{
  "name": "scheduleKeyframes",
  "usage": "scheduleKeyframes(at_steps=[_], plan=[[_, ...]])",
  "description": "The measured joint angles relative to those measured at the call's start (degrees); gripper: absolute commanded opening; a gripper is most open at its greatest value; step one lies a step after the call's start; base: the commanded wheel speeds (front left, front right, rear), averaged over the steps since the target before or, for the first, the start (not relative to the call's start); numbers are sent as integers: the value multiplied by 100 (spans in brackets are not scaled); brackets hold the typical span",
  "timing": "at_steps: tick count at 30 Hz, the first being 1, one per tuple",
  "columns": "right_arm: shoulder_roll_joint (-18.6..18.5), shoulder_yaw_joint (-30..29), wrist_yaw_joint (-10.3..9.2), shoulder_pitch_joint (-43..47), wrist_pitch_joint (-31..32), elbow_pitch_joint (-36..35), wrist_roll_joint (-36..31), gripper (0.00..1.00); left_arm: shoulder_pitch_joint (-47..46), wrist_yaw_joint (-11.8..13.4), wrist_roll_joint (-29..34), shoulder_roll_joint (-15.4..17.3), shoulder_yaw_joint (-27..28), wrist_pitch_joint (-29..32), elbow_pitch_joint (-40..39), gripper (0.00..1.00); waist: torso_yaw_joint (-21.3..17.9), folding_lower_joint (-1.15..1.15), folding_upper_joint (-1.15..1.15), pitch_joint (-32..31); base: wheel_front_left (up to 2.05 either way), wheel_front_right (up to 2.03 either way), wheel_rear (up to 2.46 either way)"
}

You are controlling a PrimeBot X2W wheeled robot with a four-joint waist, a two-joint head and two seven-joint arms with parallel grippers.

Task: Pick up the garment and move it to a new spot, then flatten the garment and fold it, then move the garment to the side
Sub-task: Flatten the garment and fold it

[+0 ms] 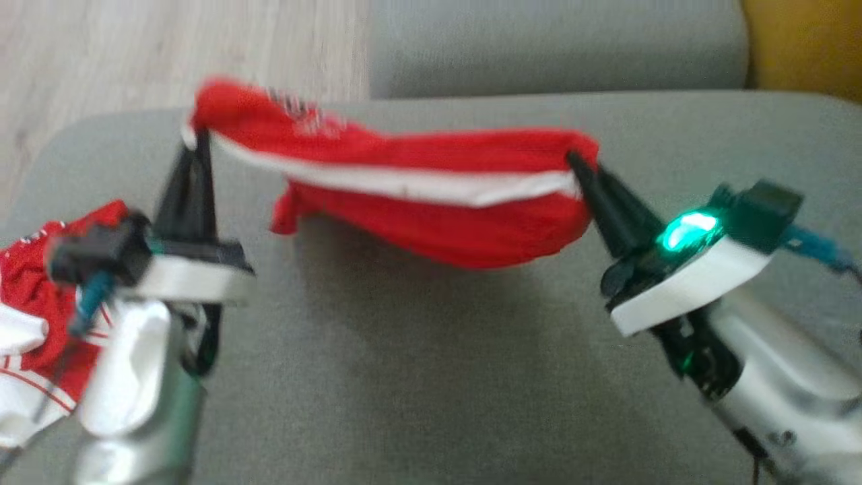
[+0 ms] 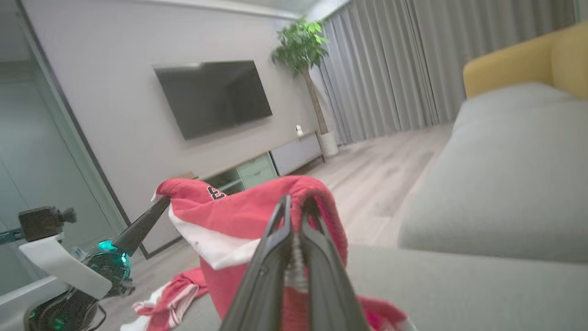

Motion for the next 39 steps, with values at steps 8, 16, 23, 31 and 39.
scheduleKeyframes(at_steps=[8,16,23,31,39], plan=[[-581,-277,0,-788,0,-851,467,0,-1200,-46,-53,647,-482,449,-936,0,-44,-1,0,-500,0,0,0],[-815,-149,0,-1344,318,-764,827,0,-1556,-44,-406,777,-660,1392,-988,0,-30,0,0,-248,0,0,0],[-591,78,0,-2293,318,303,526,0,-2054,289,-458,536,-590,1102,-156,0,-22,2,0,470,0,0,0],[-410,305,0,-4008,14,1363,-419,0,-3456,476,-501,-5,-287,51,945,0,40,3,0,1365,0,0,0],[-432,1176,0,-2360,0,1328,-125,0,-1484,156,-1124,-460,189,18,2095,0,100,-1,0,1513,0,0,0]])
